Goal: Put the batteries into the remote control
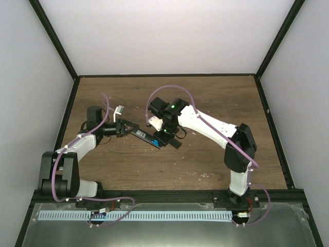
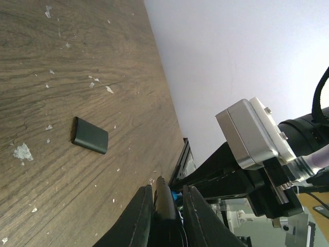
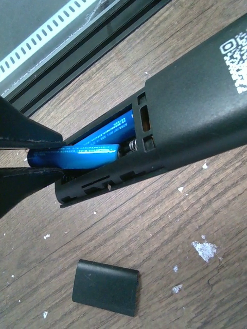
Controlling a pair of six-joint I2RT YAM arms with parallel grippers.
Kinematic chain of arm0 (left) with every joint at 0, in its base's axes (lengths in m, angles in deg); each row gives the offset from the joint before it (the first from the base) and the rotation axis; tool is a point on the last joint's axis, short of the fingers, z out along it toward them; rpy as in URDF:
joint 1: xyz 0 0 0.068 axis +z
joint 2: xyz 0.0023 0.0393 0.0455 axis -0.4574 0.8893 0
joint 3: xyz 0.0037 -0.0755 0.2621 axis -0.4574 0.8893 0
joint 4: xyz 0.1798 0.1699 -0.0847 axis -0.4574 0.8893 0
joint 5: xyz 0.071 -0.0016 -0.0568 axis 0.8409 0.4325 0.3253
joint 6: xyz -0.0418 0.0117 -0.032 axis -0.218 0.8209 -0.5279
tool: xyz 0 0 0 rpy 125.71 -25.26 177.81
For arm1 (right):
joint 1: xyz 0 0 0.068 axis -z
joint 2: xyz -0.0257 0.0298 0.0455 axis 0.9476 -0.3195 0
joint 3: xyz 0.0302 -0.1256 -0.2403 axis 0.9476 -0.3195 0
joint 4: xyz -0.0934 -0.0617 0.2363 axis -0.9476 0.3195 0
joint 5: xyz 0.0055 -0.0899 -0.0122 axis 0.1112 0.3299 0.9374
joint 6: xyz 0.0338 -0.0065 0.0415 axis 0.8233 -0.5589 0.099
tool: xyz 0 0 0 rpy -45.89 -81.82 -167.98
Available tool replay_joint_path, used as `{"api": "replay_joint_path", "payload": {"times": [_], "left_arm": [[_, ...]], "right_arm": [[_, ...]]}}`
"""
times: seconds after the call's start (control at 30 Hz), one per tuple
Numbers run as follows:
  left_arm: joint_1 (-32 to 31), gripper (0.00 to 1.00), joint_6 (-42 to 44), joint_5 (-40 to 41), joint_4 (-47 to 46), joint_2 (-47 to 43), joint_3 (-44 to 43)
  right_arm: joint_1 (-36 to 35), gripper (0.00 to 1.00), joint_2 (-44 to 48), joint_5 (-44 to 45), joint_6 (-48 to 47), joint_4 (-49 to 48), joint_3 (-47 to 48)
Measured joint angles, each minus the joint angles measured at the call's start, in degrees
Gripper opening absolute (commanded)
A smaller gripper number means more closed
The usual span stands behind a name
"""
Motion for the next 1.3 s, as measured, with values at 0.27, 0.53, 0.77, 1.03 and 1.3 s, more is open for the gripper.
{"api": "replay_joint_path", "payload": {"times": [0.27, 0.53, 0.77, 1.03, 1.3], "left_arm": [[0.0, 0.0, -2.36, 0.07, -3.1, 0.0, 0.04], [-0.02, 0.0, -4.28, 0.24, -5.7, 0.0, 0.68], [-0.07, 0.0, -5.68, 0.2, -6.82, 0.0, 0.74], [-0.39, 0.0, -6.99, -0.2, -8.37, 0.0, 1.01], [-0.76, 0.0, -7.5, -1.6, -8.57, 0.0, 1.42]], "right_arm": [[-0.02, 0.01, -0.02, 1.4, -0.04, -0.35, 0.72], [-0.04, 0.01, 0.11, 2.23, -0.04, -1.73, 0.72], [-0.24, 0.05, 1.05, 3.19, -0.04, -2.64, 0.7], [-0.31, 0.11, 1.6, 3.3, -0.07, -4.81, 0.63], [-0.35, 0.14, 2.34, 4.2, -0.04, -6.25, 0.61]]}}
